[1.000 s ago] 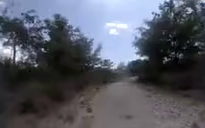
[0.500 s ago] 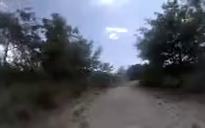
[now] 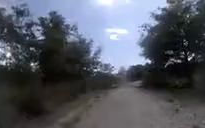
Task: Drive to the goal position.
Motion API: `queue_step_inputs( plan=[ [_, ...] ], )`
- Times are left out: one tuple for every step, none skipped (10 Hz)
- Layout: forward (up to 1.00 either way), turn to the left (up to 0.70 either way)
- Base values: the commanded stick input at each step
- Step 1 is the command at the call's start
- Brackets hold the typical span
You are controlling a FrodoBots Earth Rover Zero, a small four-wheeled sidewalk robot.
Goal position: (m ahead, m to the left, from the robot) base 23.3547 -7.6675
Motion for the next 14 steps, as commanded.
queue_step_inputs(
  plan=[
    [0.85, -0.34],
    [0.85, -0.33],
    [0.85, -0.16],
    [0.85, -0.04],
    [0.85, 0.00],
    [0.85, 0.00],
    [0.85, 0.00],
    [0.85, 0.00],
    [0.85, 0.00],
    [0.85, 0.00],
    [0.85, 0.00],
    [0.85, 0.00],
    [0.85, 0.00],
    [0.85, 0.00]
  ],
)
